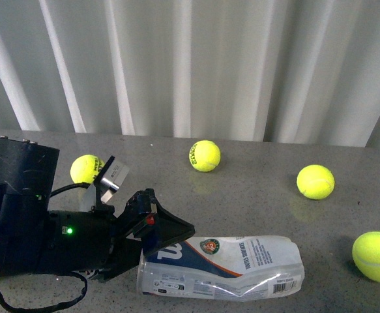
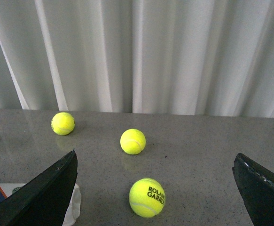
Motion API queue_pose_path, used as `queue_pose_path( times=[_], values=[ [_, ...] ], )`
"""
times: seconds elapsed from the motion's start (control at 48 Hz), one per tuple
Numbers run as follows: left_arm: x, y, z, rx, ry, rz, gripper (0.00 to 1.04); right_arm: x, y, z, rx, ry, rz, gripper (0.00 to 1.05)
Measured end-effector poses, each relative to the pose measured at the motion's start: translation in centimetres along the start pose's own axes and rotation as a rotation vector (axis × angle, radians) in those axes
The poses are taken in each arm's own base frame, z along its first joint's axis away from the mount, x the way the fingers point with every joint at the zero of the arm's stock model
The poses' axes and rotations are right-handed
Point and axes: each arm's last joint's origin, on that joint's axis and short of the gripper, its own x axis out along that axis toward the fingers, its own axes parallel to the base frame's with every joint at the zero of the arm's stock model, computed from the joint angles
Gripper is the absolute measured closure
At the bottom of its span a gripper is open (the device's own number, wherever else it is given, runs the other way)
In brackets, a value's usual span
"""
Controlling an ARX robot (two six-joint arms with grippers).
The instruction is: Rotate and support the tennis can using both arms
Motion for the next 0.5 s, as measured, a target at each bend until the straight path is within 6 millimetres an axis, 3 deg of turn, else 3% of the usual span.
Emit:
queue_pose_path(
  times=[0.271,0.375,0.5],
  values=[
    [-1.1,-1.6,0.4,-0.027,0.009,-0.055,0.77,0.0,0.0,0.0,0.000,0.000,0.000,0.07],
    [-1.0,-1.7,0.1,-0.054,0.011,-0.064,1.01,0.0,0.0,0.0,0.000,0.000,0.000,0.07],
    [-1.2,-2.0,0.0,-0.071,0.034,-0.052,1.01,0.0,0.0,0.0,0.000,0.000,0.000,0.07]
  ],
)
